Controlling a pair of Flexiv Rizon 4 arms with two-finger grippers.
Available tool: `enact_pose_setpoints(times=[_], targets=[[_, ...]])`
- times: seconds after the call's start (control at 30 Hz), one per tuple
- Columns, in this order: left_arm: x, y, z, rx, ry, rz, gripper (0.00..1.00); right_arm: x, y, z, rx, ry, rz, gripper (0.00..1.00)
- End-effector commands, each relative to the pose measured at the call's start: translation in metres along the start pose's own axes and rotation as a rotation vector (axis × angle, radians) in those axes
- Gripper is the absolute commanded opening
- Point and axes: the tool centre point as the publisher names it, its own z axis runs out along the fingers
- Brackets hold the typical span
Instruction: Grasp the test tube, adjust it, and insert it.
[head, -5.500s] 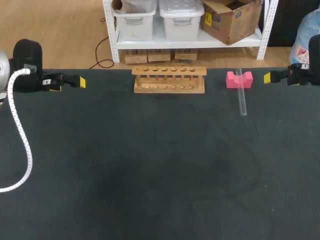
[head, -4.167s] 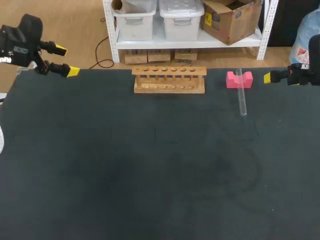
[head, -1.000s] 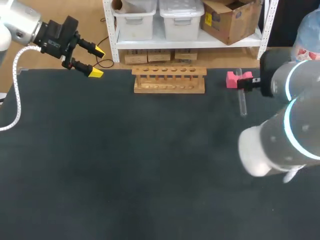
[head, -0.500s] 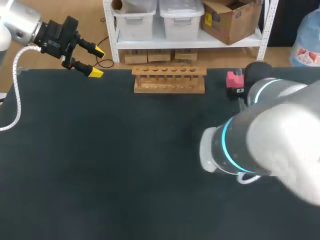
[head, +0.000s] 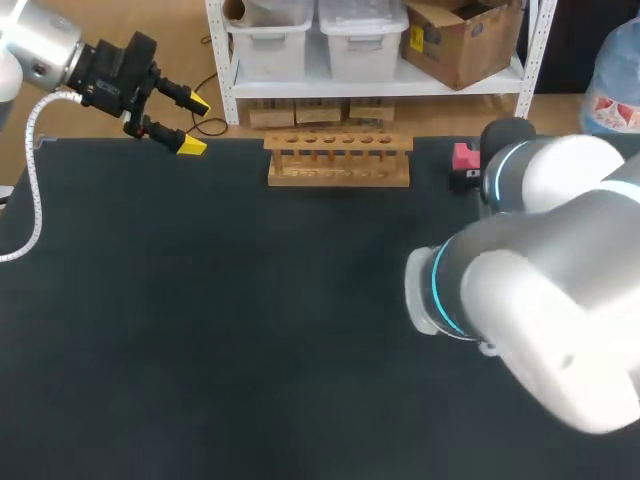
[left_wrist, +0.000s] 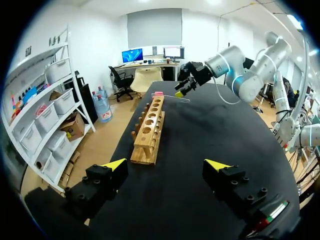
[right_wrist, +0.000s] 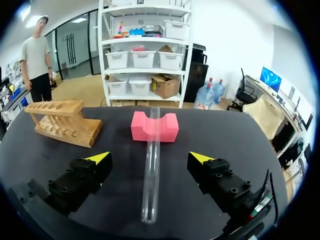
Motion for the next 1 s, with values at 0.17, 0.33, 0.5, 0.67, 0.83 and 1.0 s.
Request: enact_pose_setpoints(times=[0.17, 0.33, 0.5, 0.67, 0.83, 1.0], targets=[[0.000, 0.000, 0.000, -0.002, 0.000, 0.001, 1.00, 0.005, -0.008, 0.015, -0.119, 0.041, -0.004, 1.00], [0.000, 0.000, 0.000, -0.002, 0.000, 0.001, 1.00, 0.011, -0.009, 0.023, -0.136, 0.065, -0.009, 1.00], [0.000, 0.000, 0.000, -0.002, 0.000, 0.001, 1.00, 0.013, -0.008, 0.029, -0.139, 0.075, -0.017, 1.00], [0.000, 0.000, 0.000, -0.002, 0.000, 0.001, 1.00, 0.016, -0.006, 0.035, -0.141, 0.082, -0.020, 1.00], [0.000, 0.000, 0.000, -0.002, 0.000, 0.001, 1.00, 0.017, -0.004, 0.038, -0.139, 0.089, -0.022, 0.93], [0.000, 0.000, 0.000, -0.002, 0.000, 0.001, 1.00, 0.017, -0.002, 0.042, -0.137, 0.093, -0.025, 0.81]])
